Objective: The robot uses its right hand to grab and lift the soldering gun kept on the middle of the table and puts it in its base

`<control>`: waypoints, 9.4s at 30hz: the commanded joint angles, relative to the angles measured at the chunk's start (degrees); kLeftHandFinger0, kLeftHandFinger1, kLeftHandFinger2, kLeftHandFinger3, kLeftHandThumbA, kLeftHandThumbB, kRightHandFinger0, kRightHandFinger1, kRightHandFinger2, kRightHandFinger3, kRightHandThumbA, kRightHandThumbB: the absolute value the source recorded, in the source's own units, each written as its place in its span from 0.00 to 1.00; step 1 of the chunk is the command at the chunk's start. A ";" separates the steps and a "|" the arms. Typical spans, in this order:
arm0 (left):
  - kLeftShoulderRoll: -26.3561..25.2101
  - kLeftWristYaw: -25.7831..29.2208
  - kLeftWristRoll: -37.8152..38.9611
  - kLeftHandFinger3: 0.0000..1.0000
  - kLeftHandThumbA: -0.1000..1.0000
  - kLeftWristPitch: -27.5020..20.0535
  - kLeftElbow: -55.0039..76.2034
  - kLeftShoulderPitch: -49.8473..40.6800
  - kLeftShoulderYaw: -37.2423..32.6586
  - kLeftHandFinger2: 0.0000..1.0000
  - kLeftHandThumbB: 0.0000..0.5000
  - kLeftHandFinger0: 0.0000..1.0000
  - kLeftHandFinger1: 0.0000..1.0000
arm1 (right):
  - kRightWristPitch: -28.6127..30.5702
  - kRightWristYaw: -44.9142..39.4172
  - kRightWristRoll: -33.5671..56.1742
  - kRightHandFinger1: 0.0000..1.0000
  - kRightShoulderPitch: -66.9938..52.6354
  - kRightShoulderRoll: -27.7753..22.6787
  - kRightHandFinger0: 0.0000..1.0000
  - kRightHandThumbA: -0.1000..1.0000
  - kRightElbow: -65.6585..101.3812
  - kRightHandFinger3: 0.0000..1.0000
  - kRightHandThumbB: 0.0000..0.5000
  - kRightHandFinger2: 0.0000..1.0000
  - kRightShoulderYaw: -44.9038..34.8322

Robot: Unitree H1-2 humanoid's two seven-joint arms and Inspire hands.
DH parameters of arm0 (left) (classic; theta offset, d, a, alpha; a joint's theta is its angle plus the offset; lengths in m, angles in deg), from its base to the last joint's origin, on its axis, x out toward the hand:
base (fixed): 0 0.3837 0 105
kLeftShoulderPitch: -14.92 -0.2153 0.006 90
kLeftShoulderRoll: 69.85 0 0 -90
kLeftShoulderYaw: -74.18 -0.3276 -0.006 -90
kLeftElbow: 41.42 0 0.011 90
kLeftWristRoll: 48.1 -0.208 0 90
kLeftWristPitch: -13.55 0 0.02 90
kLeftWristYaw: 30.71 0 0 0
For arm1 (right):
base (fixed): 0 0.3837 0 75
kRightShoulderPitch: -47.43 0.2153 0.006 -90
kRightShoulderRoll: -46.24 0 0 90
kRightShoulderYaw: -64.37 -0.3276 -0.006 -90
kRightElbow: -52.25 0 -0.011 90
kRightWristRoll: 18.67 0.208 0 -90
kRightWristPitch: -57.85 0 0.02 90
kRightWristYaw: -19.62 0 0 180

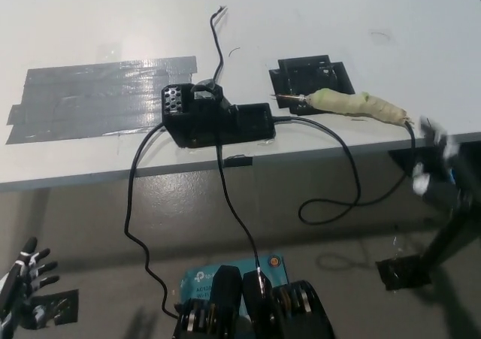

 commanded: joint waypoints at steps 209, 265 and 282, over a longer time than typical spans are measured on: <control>-6.43 -10.56 -3.51 1.00 1.00 0.93 5.60 5.88 -8.05 1.00 0.46 1.00 1.00 | 43.61 31.40 -47.12 0.00 49.15 -6.43 0.00 0.00 -46.13 0.23 0.36 0.41 52.38; -5.97 -10.43 -3.96 1.00 1.00 0.92 6.88 4.21 -9.11 1.00 0.43 1.00 1.00 | 41.12 13.68 -50.54 0.00 46.26 -0.40 0.00 0.10 -47.34 0.51 0.27 0.28 36.88; -6.60 -10.76 -4.19 1.00 1.00 0.94 7.66 4.72 -10.21 1.00 0.39 1.00 1.00 | 42.20 12.34 -53.86 0.00 45.07 -1.43 0.00 0.13 -46.54 0.50 0.22 0.22 39.00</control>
